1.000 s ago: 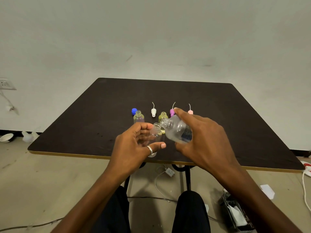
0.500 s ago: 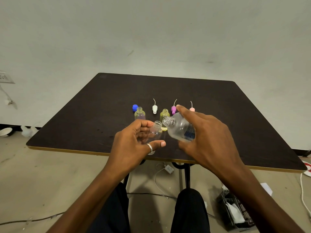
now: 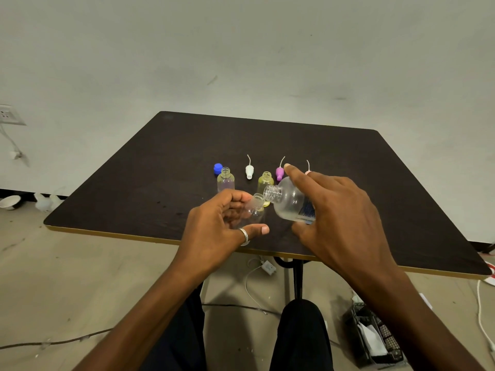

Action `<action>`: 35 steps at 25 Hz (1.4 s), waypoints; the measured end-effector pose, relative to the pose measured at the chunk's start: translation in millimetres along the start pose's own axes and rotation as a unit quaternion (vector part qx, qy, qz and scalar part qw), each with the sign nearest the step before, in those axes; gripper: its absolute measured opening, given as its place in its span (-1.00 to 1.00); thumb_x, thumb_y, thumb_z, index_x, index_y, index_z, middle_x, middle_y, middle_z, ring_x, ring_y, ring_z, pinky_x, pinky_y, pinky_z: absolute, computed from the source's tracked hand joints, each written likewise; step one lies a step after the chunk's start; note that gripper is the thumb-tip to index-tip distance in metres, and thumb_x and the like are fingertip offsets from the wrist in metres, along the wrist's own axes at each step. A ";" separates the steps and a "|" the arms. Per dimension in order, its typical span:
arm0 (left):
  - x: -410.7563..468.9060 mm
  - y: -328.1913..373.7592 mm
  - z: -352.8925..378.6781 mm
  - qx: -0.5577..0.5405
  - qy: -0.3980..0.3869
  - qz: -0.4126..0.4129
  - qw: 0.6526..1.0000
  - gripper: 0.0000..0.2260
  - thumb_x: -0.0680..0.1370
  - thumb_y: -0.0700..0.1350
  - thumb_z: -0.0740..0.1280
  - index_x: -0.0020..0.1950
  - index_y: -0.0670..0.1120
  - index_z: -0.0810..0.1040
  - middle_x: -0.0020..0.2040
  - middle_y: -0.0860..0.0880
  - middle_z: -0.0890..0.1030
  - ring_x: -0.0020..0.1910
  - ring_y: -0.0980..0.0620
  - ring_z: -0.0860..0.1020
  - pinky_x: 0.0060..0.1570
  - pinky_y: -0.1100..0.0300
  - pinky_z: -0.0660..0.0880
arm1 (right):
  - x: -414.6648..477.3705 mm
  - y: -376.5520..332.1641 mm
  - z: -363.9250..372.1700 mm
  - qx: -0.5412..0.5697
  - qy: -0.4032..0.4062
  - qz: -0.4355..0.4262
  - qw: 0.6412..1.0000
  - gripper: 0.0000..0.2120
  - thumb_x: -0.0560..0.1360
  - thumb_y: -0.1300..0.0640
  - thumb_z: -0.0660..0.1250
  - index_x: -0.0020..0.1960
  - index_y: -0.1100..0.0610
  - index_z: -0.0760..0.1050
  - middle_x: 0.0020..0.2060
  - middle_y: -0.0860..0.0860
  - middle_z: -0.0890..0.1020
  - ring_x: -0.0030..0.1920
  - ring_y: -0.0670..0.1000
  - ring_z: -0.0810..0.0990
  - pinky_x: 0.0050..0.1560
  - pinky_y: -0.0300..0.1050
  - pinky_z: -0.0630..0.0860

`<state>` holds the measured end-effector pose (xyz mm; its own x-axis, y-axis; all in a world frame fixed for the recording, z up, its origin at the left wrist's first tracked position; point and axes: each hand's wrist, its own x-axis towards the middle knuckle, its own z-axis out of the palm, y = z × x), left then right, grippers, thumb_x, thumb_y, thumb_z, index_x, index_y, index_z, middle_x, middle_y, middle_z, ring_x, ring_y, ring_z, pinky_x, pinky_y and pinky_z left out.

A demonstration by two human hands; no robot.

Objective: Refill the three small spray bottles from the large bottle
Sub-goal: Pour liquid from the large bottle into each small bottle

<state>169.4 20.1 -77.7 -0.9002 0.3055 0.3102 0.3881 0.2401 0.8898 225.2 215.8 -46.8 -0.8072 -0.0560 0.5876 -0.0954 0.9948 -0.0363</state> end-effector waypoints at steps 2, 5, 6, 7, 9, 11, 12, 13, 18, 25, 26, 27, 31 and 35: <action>-0.1 -0.2 0.5 0.003 0.000 0.002 1.000 -0.56 0.18 0.12 0.55 0.01 0.25 0.51 -0.05 0.24 0.64 -0.04 0.35 0.62 -0.09 0.46 0.53 | 0.0 1.3 1.0 -0.012 0.005 -0.002 1.000 -0.09 0.11 0.03 0.69 0.40 0.11 0.44 0.04 0.14 0.67 -0.04 0.24 0.64 -0.06 0.20 0.58; 0.0 -1.6 0.1 0.006 -0.003 0.004 1.000 -0.55 0.19 0.12 0.55 0.02 0.24 0.51 -0.04 0.23 0.64 -0.03 0.33 0.62 -0.05 0.42 0.56 | 0.3 1.9 2.1 -0.008 0.004 -0.006 1.000 -0.08 0.11 0.04 0.69 0.40 0.11 0.43 0.04 0.15 0.67 -0.02 0.26 0.63 -0.04 0.23 0.58; 0.2 -2.4 0.2 0.004 -0.003 0.004 1.000 -0.55 0.20 0.12 0.56 0.03 0.21 0.53 -0.03 0.20 0.65 -0.03 0.31 0.63 -0.04 0.41 0.57 | 0.3 2.1 2.1 -0.007 0.001 -0.007 1.000 -0.09 0.11 0.04 0.69 0.40 0.10 0.42 0.05 0.14 0.67 -0.01 0.25 0.63 -0.03 0.23 0.58; 0.2 -3.4 0.3 0.002 -0.002 0.002 1.000 -0.54 0.20 0.11 0.56 0.05 0.17 0.55 -0.03 0.18 0.67 -0.04 0.29 0.64 -0.04 0.39 0.57 | 0.5 2.3 2.2 -0.007 -0.003 -0.008 1.000 -0.09 0.13 0.04 0.68 0.41 0.09 0.41 0.06 0.13 0.66 0.00 0.25 0.62 -0.02 0.22 0.58; 0.5 -4.5 0.5 -0.003 -0.003 0.000 1.000 -0.52 0.20 0.10 0.57 0.08 0.10 0.58 -0.03 0.14 0.68 -0.04 0.26 0.65 -0.03 0.38 0.58 | 0.8 2.8 2.1 -0.005 -0.005 -0.010 1.000 -0.09 0.14 0.05 0.68 0.42 0.08 0.40 0.06 0.12 0.66 0.01 0.24 0.62 0.00 0.22 0.59; 0.8 -5.0 0.3 -0.003 -0.006 0.000 1.000 -0.52 0.20 0.11 0.56 0.08 0.10 0.57 -0.03 0.15 0.68 -0.03 0.26 0.64 -0.04 0.39 0.57 | 0.9 3.1 2.5 -0.008 -0.002 -0.013 1.000 -0.09 0.13 0.06 0.68 0.41 0.09 0.41 0.06 0.12 0.66 0.01 0.24 0.62 0.00 0.23 0.59; 1.0 -5.1 0.0 -0.002 -0.007 0.000 1.000 -0.53 0.21 0.11 0.55 0.08 0.12 0.56 -0.02 0.16 0.67 -0.03 0.27 0.64 -0.04 0.39 0.57 | 0.9 3.0 2.9 -0.010 0.001 -0.015 1.000 -0.09 0.12 0.06 0.68 0.41 0.09 0.41 0.05 0.13 0.66 0.01 0.24 0.62 0.00 0.23 0.59; 1.3 -5.4 -0.2 -0.001 -0.007 -0.002 1.000 -0.53 0.21 0.12 0.55 0.07 0.14 0.56 -0.02 0.16 0.67 -0.03 0.28 0.64 -0.03 0.39 0.57 | 0.8 3.2 3.6 -0.010 0.004 -0.018 1.000 -0.09 0.12 0.07 0.68 0.40 0.10 0.42 0.05 0.14 0.66 0.00 0.25 0.62 0.00 0.24 0.59; 1.4 -5.4 -0.6 -0.003 -0.008 -0.009 1.000 -0.54 0.20 0.11 0.55 0.06 0.16 0.55 -0.03 0.19 0.66 -0.03 0.31 0.63 -0.06 0.43 0.55 | 1.1 4.6 6.2 -0.012 0.004 -0.021 1.000 -0.09 0.12 0.07 0.68 0.40 0.09 0.42 0.06 0.15 0.65 0.02 0.27 0.62 0.02 0.27 0.58; 0.5 -7.1 0.6 0.007 -0.010 -0.006 1.000 -0.52 0.21 0.10 0.56 0.09 0.11 0.57 -0.03 0.21 0.65 -0.03 0.33 0.62 -0.05 0.44 0.54 | 0.7 5.2 5.8 -0.021 -0.001 -0.021 1.000 -0.10 0.13 0.07 0.68 0.41 0.09 0.42 0.08 0.16 0.65 0.03 0.28 0.61 0.02 0.28 0.57; 0.2 -8.0 0.9 0.009 -0.009 -0.006 1.000 -0.52 0.21 0.11 0.56 0.09 0.10 0.58 -0.02 0.20 0.66 -0.02 0.32 0.62 -0.03 0.41 0.56 | 0.5 4.9 5.5 -0.024 -0.001 -0.022 0.999 -0.11 0.13 0.08 0.67 0.41 0.09 0.42 0.07 0.15 0.65 0.03 0.27 0.61 0.02 0.26 0.57; 0.3 -9.1 1.3 0.009 -0.008 -0.006 1.000 -0.51 0.21 0.10 0.57 0.10 0.08 0.58 -0.01 0.18 0.67 -0.02 0.30 0.63 -0.01 0.38 0.57 | 0.4 5.0 5.6 -0.028 -0.001 -0.023 0.999 -0.11 0.14 0.08 0.67 0.41 0.09 0.42 0.06 0.15 0.65 0.02 0.26 0.61 0.02 0.25 0.57; 1.3 -11.0 4.9 0.011 0.005 -0.003 1.000 -0.52 0.24 0.01 0.63 0.11 0.04 0.61 0.00 0.13 0.69 -0.02 0.25 0.65 0.02 0.27 0.61 | 0.4 6.6 4.7 -0.035 -0.008 -0.019 0.999 -0.11 0.15 0.09 0.66 0.42 0.07 0.40 0.08 0.15 0.64 0.05 0.27 0.60 0.04 0.27 0.56; -3.3 -8.8 10.9 -0.020 0.027 -0.003 0.999 -0.56 0.22 0.01 0.62 0.02 0.16 0.56 -0.04 0.16 0.68 -0.03 0.26 0.65 0.00 0.31 0.60 | 0.2 6.2 4.3 -0.031 -0.007 -0.019 0.999 -0.11 0.16 0.10 0.65 0.43 0.05 0.38 0.10 0.14 0.64 0.07 0.26 0.59 0.04 0.27 0.56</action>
<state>171.1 27.0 -90.2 -0.9119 0.2548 0.3217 0.3761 0.2050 0.9036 221.9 221.6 -50.4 -0.8118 -0.0942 0.5763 -0.0896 0.9953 0.0365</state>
